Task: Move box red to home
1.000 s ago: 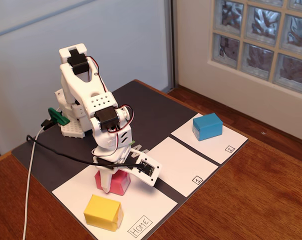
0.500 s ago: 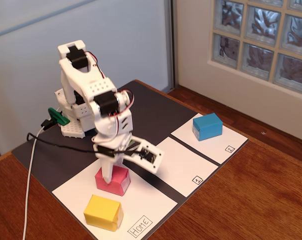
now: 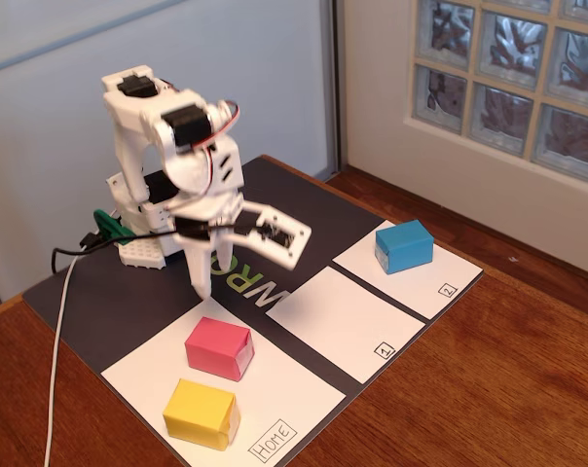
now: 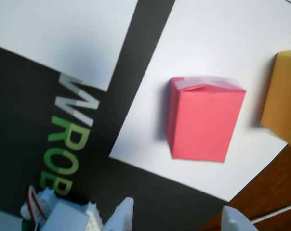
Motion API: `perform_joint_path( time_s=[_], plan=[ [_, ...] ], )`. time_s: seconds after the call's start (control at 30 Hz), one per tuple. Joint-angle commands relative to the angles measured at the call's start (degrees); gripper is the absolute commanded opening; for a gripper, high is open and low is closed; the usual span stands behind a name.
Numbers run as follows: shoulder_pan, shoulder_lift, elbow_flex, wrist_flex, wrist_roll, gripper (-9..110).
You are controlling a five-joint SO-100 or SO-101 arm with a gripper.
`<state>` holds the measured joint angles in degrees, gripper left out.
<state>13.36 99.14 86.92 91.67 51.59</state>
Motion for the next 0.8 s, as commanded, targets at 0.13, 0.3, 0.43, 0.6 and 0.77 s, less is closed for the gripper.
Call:
perform_joint_path(
  time_s=[0.13, 0.3, 0.43, 0.6, 0.77],
  plan=[
    [-3.96, 9.23, -1.93, 5.71, 2.55, 15],
    [-7.47, 13.01, -0.53, 8.09, 4.66, 0],
    [-11.34, 17.75, 4.13, 8.26, 8.70, 0],
    [-15.47, 26.10, 12.83, 8.26, 13.54, 0],
    [-17.67, 36.91, 26.10, 6.15, 19.69, 0]
  ],
)
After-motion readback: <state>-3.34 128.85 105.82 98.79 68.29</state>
